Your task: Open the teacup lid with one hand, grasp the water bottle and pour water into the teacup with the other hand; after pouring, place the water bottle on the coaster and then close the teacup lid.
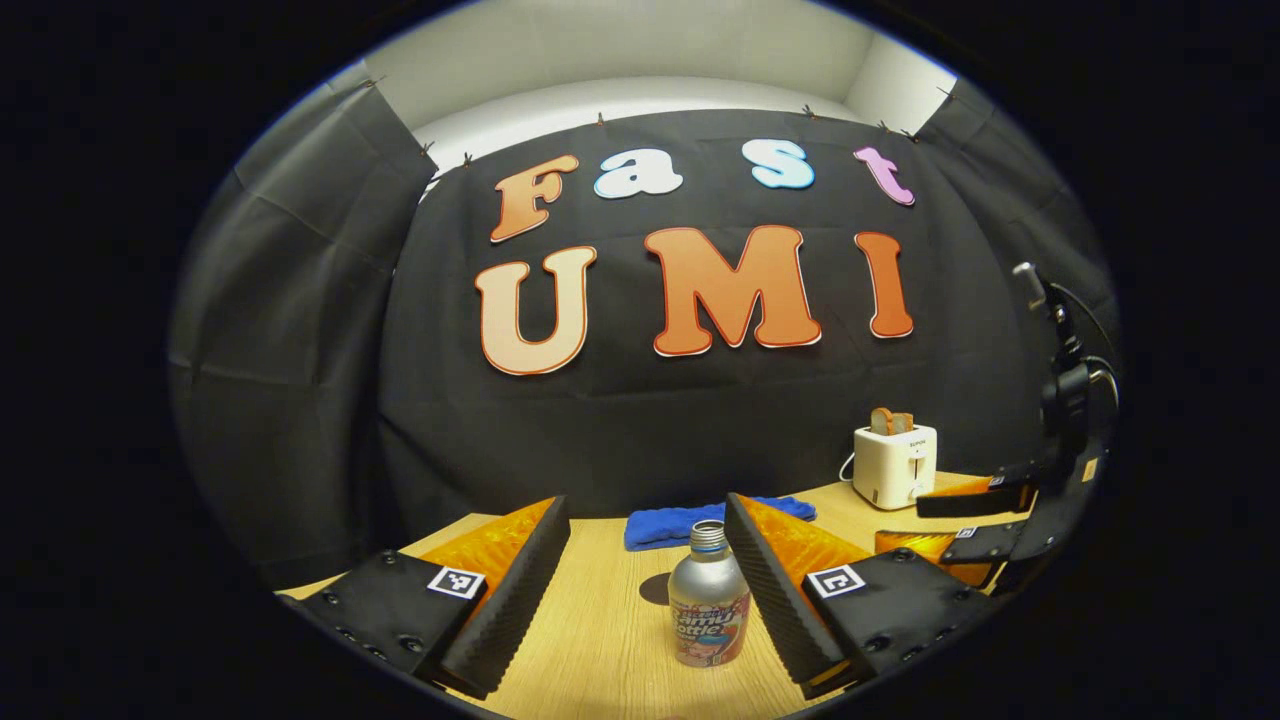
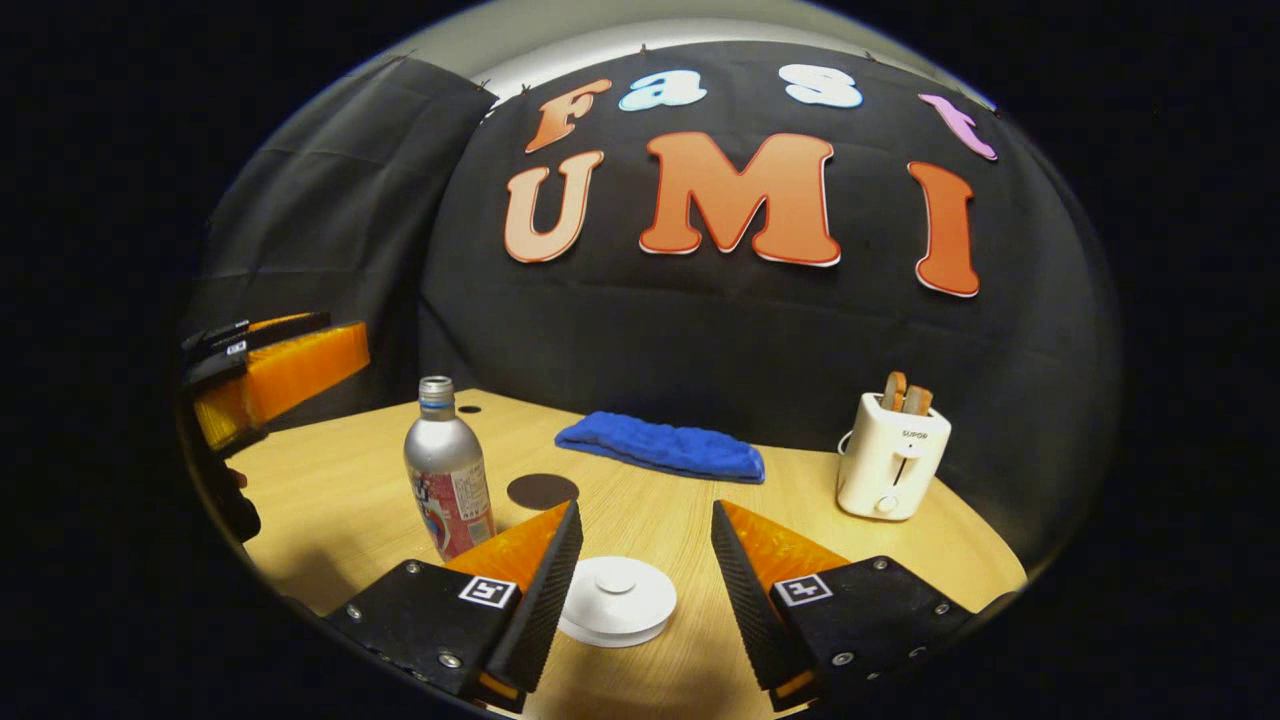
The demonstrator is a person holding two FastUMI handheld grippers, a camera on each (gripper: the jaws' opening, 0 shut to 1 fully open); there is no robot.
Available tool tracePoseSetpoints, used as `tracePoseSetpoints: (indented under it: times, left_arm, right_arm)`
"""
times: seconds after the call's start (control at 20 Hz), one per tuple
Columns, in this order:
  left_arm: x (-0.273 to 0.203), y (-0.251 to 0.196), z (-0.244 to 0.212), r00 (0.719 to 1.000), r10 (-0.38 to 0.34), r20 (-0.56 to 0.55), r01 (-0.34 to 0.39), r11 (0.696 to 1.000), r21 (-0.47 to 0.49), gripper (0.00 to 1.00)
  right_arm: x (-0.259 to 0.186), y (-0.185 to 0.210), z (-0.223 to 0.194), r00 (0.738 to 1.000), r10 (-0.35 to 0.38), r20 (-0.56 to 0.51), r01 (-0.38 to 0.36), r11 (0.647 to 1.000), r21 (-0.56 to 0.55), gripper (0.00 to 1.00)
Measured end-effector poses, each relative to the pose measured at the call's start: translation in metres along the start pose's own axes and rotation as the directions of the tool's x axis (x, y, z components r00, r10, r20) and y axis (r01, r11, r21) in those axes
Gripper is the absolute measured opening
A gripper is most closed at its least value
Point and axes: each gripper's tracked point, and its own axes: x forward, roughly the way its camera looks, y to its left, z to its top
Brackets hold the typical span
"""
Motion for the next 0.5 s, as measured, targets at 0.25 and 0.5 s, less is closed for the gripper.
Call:
tracePoseSetpoints:
  times: [0.25, 0.5]
  left_arm:
    - [0.001, 0.002, -0.014, 0.999, 0.003, -0.034, -0.003, 1.000, -0.007, 0.97]
    - [0.005, 0.007, -0.026, 0.998, 0.012, -0.064, -0.013, 1.000, -0.009, 0.97]
  right_arm:
    - [0.018, 0.008, -0.032, 0.994, 0.025, -0.103, -0.028, 0.999, -0.021, 0.70]
    - [0.020, 0.013, -0.046, 0.989, 0.043, -0.144, -0.046, 0.999, -0.014, 0.46]
